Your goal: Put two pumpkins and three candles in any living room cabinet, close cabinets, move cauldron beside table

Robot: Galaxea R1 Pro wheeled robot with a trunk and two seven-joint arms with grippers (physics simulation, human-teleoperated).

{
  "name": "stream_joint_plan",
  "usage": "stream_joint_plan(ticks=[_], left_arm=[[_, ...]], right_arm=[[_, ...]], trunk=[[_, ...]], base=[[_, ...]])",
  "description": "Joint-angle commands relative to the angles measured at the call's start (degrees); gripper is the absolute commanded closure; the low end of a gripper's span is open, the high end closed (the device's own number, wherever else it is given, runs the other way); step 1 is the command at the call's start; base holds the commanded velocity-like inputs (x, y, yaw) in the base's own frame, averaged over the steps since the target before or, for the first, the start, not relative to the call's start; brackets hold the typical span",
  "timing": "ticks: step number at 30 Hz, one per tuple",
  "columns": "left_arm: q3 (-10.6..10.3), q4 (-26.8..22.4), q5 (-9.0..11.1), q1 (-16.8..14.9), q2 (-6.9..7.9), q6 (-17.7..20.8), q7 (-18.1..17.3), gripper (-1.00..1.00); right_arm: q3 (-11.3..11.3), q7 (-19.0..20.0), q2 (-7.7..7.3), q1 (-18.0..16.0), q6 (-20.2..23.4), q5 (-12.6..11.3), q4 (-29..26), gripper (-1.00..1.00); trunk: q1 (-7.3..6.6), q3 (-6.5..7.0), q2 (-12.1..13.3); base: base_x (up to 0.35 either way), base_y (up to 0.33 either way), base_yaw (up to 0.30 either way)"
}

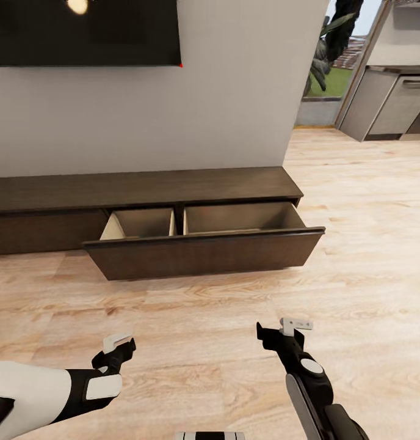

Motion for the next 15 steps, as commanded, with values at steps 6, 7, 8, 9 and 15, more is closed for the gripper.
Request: stream_joint_plan(ticks=[6, 7, 8, 9, 15], left_arm=[[-0.4, -5.1, 0.1, -0.1, 0.01, -10.6, 0.4, -1.0], [-0.4, -5.2, 0.1, -0.1, 0.01, -10.7, 0.4, -1.0], [-0.4, -5.3, 0.1, -0.1, 0.01, -10.8, 0.3, -1.0], [-0.4, -5.4, 0.1, -0.1, 0.01, -10.9, 0.3, -1.0], [-0.5, -5.5, 0.1, -0.1, 0.01, -11.0, 0.1, -1.0]], right_arm=[[0.2, -0.6, -0.05, 0.0, -1.9, -0.3, 0.3, -1.0], [0.2, -0.6, -0.05, 0.0, -1.9, -0.3, 0.3, -1.0], [0.2, -0.6, -0.05, 0.0, -1.9, -0.3, 0.3, -1.0], [0.2, -0.6, -0.05, 0.0, -2.0, -0.3, 0.3, -1.0], [0.2, -0.7, -0.05, 0.0, -2.3, -0.2, 0.3, -1.0]], trunk=[[-0.01, 0.5, 0.0], [-0.01, 0.59, 0.0], [-0.01, 0.68, 0.0], [-0.01, 0.77, 0.0], [-0.01, 1.31, 0.0]], base=[[0.0, 0.0, 0.0], [0.0, 0.0, 0.0], [0.0, 0.0, 0.0], [0.0, 0.0, 0.0], [0.0, 0.0, 0.0]])
